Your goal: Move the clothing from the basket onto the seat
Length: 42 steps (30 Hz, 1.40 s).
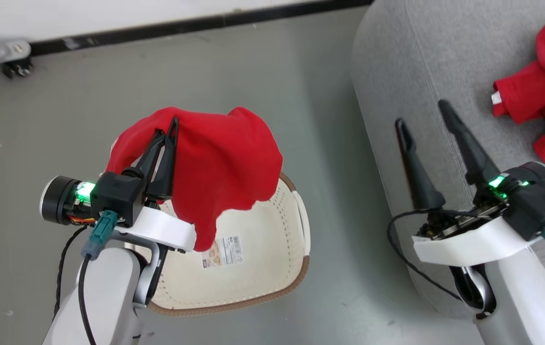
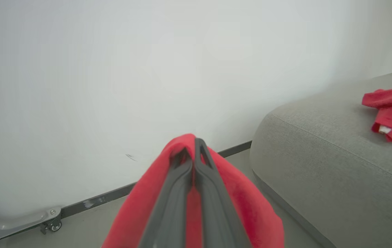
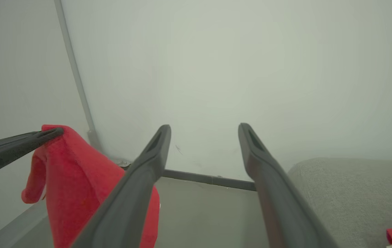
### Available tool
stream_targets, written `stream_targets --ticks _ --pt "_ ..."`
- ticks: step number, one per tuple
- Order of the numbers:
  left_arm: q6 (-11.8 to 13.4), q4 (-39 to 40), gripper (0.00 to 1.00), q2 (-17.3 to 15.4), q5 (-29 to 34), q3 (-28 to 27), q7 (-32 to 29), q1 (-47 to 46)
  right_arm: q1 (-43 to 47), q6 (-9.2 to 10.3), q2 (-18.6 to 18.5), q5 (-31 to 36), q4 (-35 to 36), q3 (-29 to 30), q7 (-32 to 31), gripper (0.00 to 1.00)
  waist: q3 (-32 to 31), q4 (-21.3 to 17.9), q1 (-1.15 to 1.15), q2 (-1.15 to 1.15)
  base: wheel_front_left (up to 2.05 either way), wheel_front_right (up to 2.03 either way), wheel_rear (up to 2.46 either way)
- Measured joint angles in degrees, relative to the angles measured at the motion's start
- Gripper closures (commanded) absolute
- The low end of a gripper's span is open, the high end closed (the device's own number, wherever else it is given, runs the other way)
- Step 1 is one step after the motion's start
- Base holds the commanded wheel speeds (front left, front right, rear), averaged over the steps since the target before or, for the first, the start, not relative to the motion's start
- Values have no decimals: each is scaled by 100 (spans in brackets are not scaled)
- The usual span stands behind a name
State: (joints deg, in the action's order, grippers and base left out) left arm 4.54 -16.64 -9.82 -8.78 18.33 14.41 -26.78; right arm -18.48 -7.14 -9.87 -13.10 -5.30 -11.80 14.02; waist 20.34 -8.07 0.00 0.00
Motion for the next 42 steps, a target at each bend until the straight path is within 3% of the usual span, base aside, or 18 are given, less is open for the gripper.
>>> stream_targets --ticks 8,30,42 --pt "-12 320 100 -25 48 113 3 118 4 0 -382 0 -132 -545 -230 0 -408 184 0 0 0 0 0" --pt "-547 818 100 -191 249 703 -2 215 86 0 -1393 -475 -194 -2236 -1112 0 -1402 522 0 0 0 0 0" --pt "-714 1084 100 -120 248 916 -214 309 61 0 -1681 -728 -47 -2816 -1361 0 -1858 645 0 0 0 0 0"
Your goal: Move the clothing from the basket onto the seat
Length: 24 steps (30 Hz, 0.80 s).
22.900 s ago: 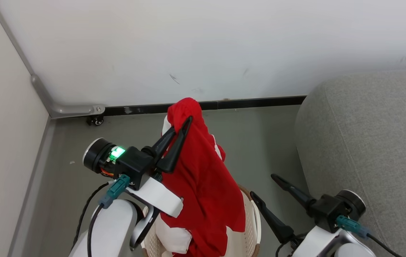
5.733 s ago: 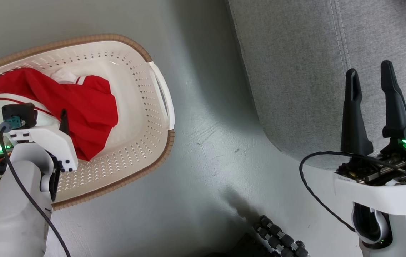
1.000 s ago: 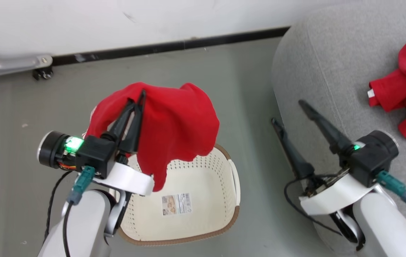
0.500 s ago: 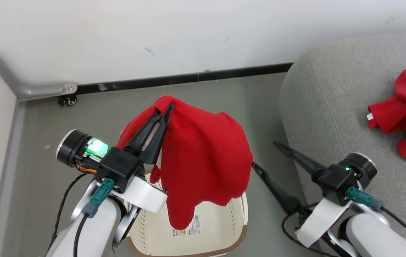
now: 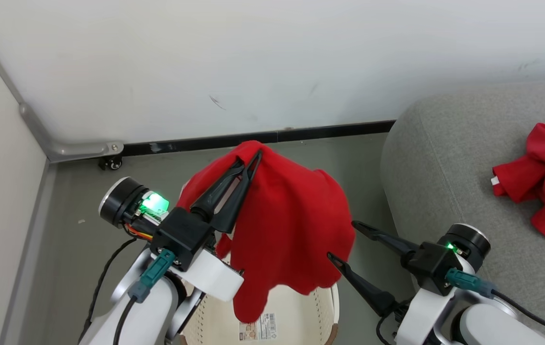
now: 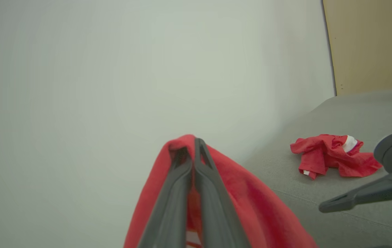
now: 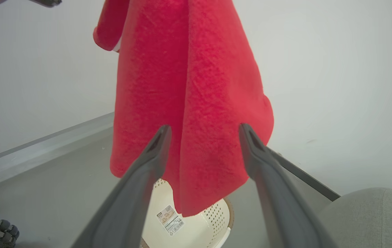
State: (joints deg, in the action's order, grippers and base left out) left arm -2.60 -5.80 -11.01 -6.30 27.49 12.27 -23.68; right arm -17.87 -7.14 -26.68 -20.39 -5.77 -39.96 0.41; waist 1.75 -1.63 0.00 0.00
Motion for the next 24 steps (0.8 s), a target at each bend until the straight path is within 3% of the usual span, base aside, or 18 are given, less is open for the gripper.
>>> stream_targets --ticks 13,24 --pt "-154 285 100 94 -1 377 -364 5 -105 0 -42 36 -37 -423 -49 0 -294 122 0 0 0 0 0" --pt "-253 598 100 212 -12 722 -528 6 -400 0 -99 411 -193 -332 26 0 -429 255 0 0 0 0 0"
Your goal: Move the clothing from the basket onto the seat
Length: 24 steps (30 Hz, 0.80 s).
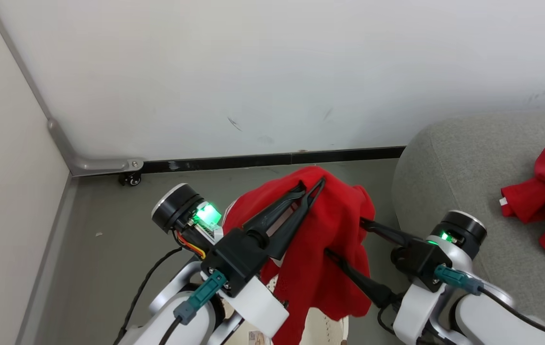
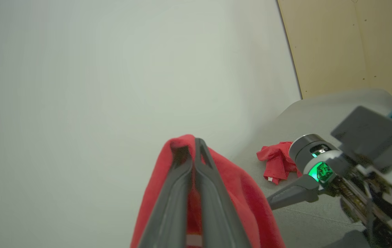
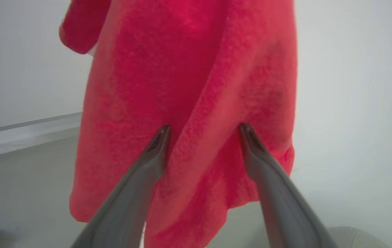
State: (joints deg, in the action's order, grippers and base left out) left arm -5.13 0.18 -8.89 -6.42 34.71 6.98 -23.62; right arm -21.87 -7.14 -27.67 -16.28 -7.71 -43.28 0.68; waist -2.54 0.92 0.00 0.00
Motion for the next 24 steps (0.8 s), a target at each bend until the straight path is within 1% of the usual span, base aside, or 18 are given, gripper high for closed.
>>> stream_targets --ticks 7,8,9,10,11,12,13,14,20,24 --pt "-46 48 100 43 -90 160 -100 0 -207 -1 96 71 -164 -130 83 0 -40 91 0 0 0 0 0" --pt "-49 51 100 44 -109 171 -113 0 -205 -1 109 69 -197 -188 85 6 -42 105 0 0 0 0 0" --pt "-51 51 100 47 -118 177 -147 0 -205 -1 127 69 -221 -230 86 41 -43 119 0 0 0 0 0" --pt "-51 52 100 52 -141 182 -148 0 -207 -1 143 69 -241 -267 112 56 -43 133 0 0 0 0 0" --pt "-51 52 100 57 -191 183 -149 1 -208 -1 155 67 -264 -313 141 64 -43 145 0 0 0 0 0" --pt "-52 52 100 57 -221 183 -151 2 -210 -1 170 58 -296 -353 142 78 -41 156 0 0 0 0 0" --pt "-52 52 100 55 -236 180 -152 5 -210 -1 186 42 -321 -374 171 95 -37 164 0 0 0 0 0" --pt "-52 51 100 49 -250 171 -168 13 -214 -1 203 7 -334 -386 213 100 -31 168 0 0 0 0 0" --pt "-51 -87 100 -19 -345 -5 -227 124 -252 -1 274 -222 -422 -414 320 100 0 132 0 0 0 0 0" --pt "-42 -316 100 -133 -392 -149 -264 201 -197 -1 278 -475 -434 -383 370 100 17 72 0 0 0 0 0"
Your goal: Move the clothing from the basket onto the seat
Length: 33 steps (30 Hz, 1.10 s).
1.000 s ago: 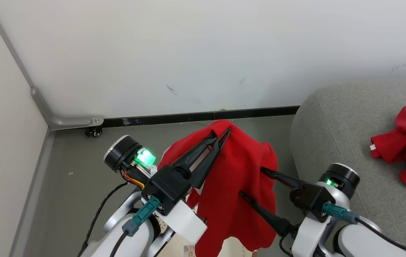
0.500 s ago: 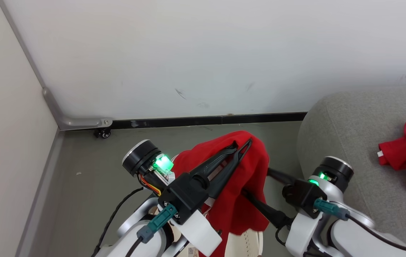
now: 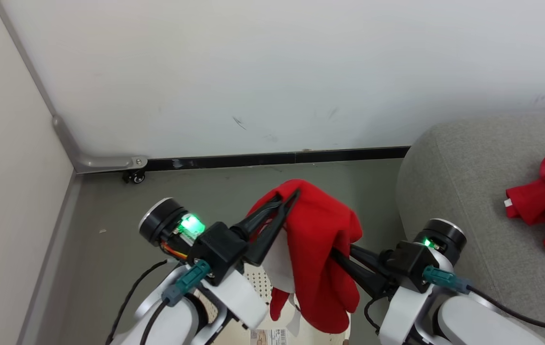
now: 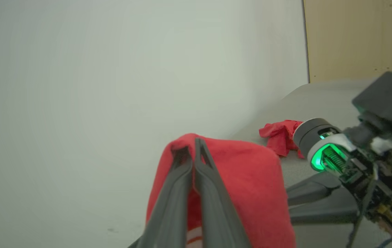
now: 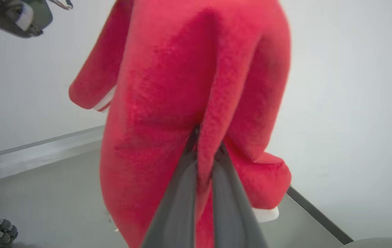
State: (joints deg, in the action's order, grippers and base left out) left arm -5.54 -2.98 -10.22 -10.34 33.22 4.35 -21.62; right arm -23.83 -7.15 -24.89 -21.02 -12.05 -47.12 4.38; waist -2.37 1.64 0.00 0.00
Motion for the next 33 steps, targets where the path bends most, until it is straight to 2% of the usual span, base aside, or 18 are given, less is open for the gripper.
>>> stream_targets --ticks 12,17,18,19,20,21,26,33 --pt "33 -467 100 -64 -160 -185 -27 80 385 0 -1 -732 334 2 13 100 45 -267 0 0 0 0 0" --pt "62 -608 100 -58 -215 -240 -26 103 408 0 -12 -921 495 253 18 100 71 -376 0 0 0 0 0" --pt "62 -633 92 -53 -218 -240 -26 125 408 0 -22 -926 499 325 27 100 77 -397 0 0 0 0 0" --pt "62 -657 69 -42 -247 -240 -26 153 410 0 -31 -928 498 415 67 100 84 -419 0 0 0 0 0" --pt "62 -657 40 -42 -247 -240 -26 153 410 0 -31 -928 498 415 67 100 84 -419 0 0 0 0 0" --pt "62 -680 0 -26 -280 -240 -26 171 409 0 -41 -929 495 510 75 100 91 -438 0 0 0 0 0" --pt "85 -738 0 36 -403 -297 -21 235 413 1 -74 -1023 427 1080 244 100 134 -517 0 0 0 0 0" --pt "261 -837 0 90 -570 -517 116 494 587 1 -224 -1023 272 1628 326 100 188 -570 0 0 0 0 0"
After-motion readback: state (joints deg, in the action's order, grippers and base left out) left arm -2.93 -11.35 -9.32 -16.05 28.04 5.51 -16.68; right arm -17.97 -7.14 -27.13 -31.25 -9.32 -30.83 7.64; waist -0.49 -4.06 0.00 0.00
